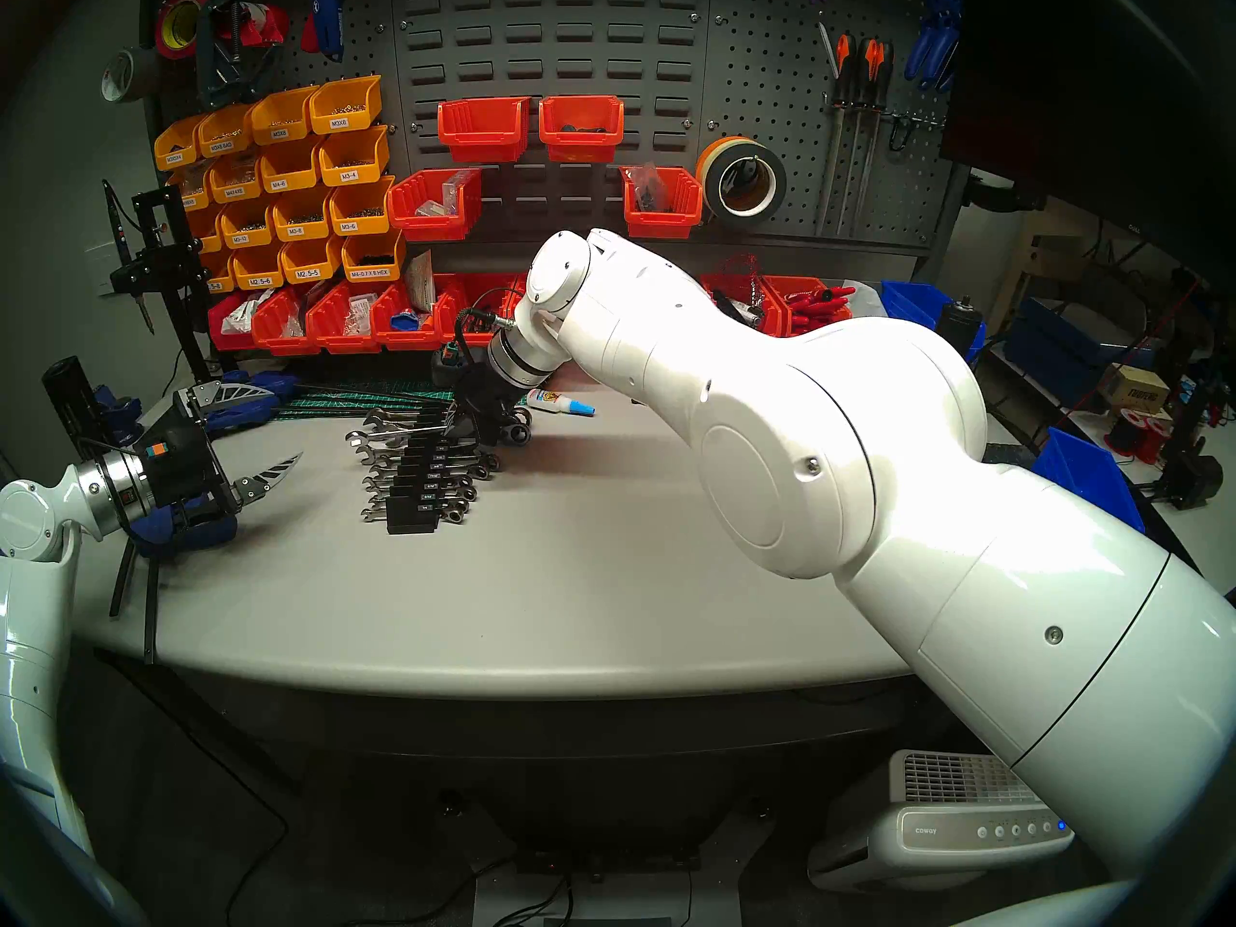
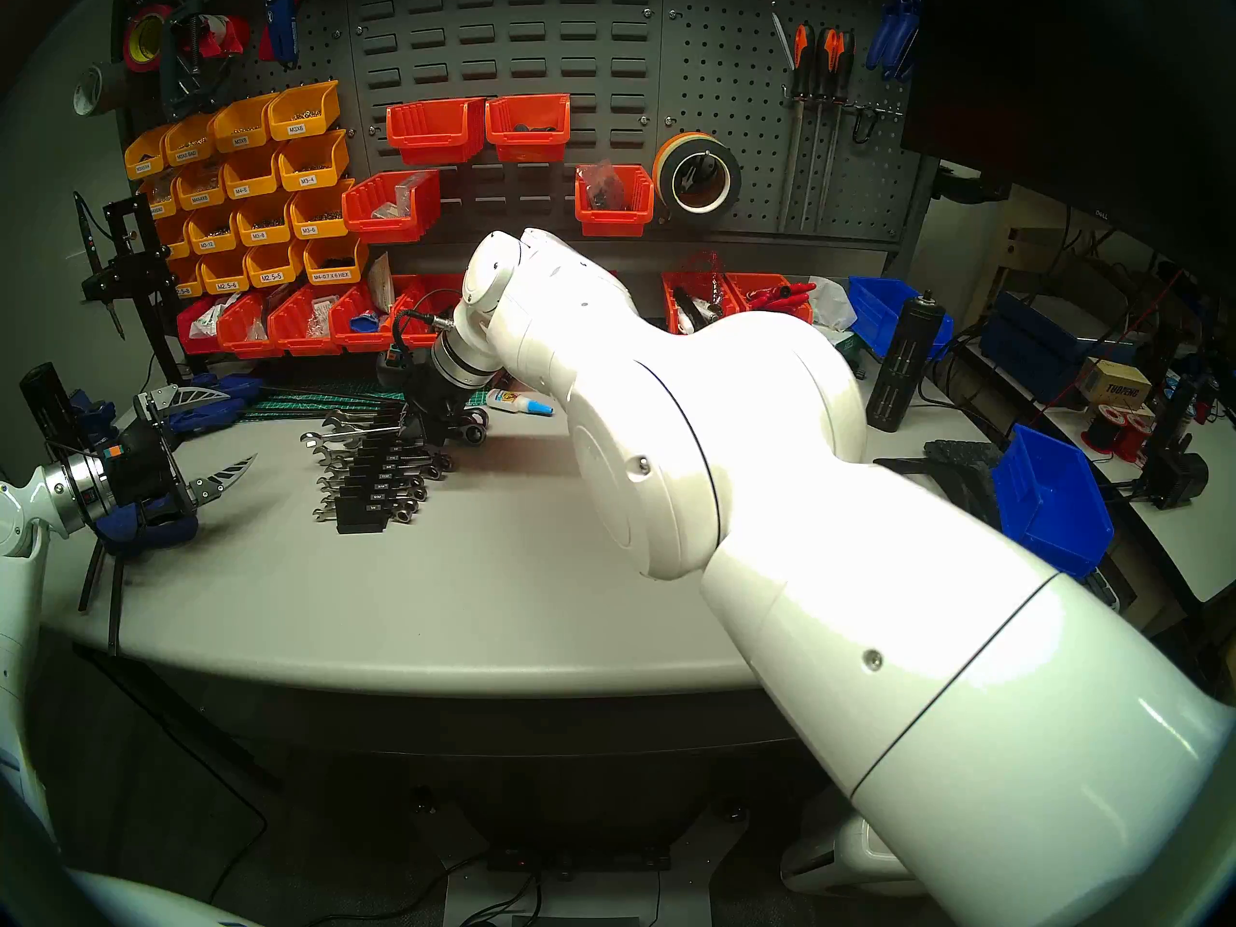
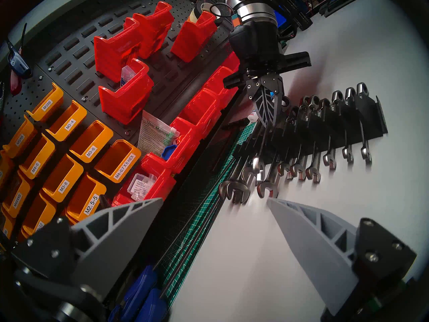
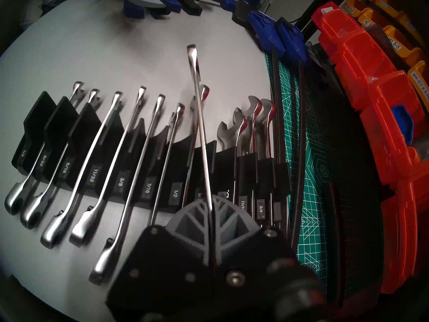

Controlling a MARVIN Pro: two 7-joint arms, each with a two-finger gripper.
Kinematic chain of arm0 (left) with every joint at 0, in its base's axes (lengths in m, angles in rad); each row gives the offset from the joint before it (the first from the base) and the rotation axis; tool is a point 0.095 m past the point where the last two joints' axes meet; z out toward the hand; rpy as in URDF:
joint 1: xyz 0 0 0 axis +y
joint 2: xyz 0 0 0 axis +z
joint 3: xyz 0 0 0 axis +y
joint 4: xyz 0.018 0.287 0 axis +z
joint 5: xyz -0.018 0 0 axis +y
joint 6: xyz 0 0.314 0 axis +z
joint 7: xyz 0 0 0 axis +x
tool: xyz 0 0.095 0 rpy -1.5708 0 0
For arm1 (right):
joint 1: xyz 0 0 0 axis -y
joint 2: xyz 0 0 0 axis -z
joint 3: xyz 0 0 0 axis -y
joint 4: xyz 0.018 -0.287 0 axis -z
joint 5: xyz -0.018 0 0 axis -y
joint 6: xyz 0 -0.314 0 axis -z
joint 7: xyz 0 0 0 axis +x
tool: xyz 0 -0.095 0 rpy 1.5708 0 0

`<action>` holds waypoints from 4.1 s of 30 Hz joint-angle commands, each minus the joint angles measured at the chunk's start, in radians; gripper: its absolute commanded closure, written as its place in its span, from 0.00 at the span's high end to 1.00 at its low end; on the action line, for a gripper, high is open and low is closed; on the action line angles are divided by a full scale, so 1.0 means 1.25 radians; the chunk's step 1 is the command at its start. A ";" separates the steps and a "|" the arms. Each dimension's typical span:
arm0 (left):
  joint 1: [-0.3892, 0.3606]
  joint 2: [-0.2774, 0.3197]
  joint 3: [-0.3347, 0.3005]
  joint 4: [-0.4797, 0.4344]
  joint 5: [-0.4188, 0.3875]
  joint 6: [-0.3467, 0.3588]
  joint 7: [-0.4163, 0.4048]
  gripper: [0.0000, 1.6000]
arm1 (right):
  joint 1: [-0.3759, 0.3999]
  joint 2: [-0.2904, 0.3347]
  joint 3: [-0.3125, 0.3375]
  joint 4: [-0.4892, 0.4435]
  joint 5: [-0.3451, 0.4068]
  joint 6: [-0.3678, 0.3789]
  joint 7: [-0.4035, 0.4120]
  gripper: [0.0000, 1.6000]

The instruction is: Put the wrenches on the table into the correct slot in the case

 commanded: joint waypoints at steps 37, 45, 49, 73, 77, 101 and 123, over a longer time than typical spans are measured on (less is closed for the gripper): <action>-0.018 0.010 -0.015 -0.011 -0.012 0.001 0.005 1.00 | 0.047 0.001 -0.003 -0.019 -0.003 0.012 -0.024 0.00; -0.018 0.010 -0.016 -0.011 -0.013 0.001 0.005 1.00 | 0.044 -0.003 -0.004 -0.012 -0.005 0.011 -0.018 0.00; -0.018 0.010 -0.016 -0.011 -0.013 0.001 0.005 1.00 | 0.042 -0.004 -0.005 -0.013 -0.006 0.007 -0.018 0.00; -0.018 0.010 -0.016 -0.011 -0.012 0.001 0.005 1.00 | 0.040 0.001 -0.005 -0.018 -0.006 0.015 -0.045 0.00; -0.018 0.010 -0.016 -0.011 -0.013 0.001 0.005 1.00 | 0.038 0.001 -0.006 -0.017 -0.006 0.015 -0.046 0.00; -0.018 0.010 -0.016 -0.011 -0.013 0.002 0.004 1.00 | 0.028 -0.004 -0.008 -0.009 -0.007 0.019 -0.020 0.00; -0.018 0.010 -0.016 -0.011 -0.013 0.002 0.004 1.00 | 0.023 -0.002 -0.010 -0.010 -0.008 0.018 -0.009 0.00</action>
